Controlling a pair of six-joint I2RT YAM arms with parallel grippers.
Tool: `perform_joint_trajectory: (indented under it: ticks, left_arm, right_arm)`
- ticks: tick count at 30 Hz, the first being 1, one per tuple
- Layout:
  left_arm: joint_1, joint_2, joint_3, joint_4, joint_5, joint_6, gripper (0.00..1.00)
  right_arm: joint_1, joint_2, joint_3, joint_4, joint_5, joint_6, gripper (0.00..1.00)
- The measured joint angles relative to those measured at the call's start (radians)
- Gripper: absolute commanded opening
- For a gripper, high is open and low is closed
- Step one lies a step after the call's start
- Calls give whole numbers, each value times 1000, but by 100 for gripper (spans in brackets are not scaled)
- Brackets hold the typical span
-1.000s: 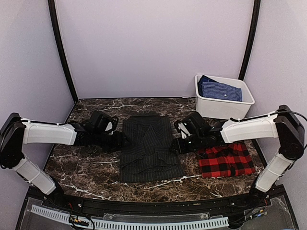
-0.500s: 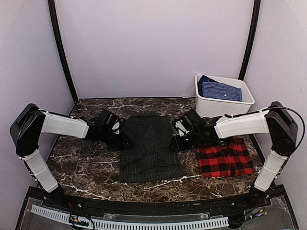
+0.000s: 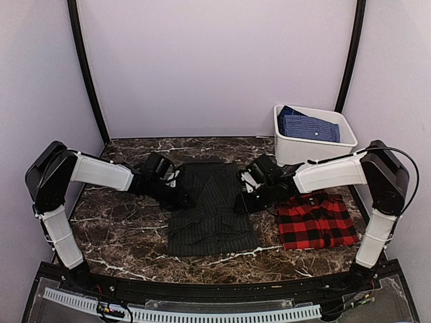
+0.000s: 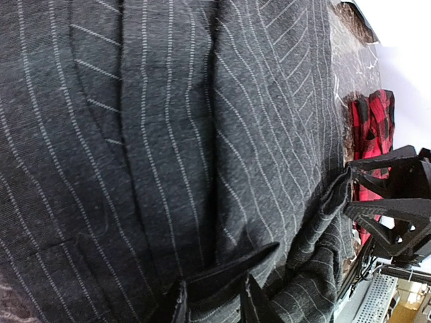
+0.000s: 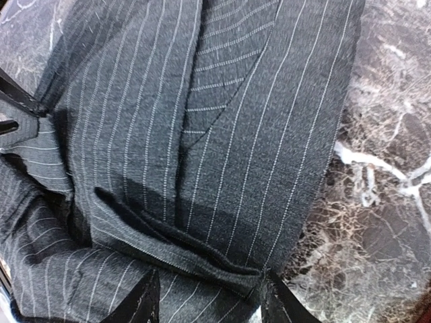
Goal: Fold and stack the long sleeve shirts
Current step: Smooth out the 2/3-rectangle-folded shirt at the center of the board.
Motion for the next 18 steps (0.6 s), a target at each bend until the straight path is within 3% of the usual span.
perform_joint_trajectory:
  ticks: [18]
  left_arm:
    - [0,40,102,6,70,77,26]
  right_arm:
    - [2,80,82,6,-7,-2,45]
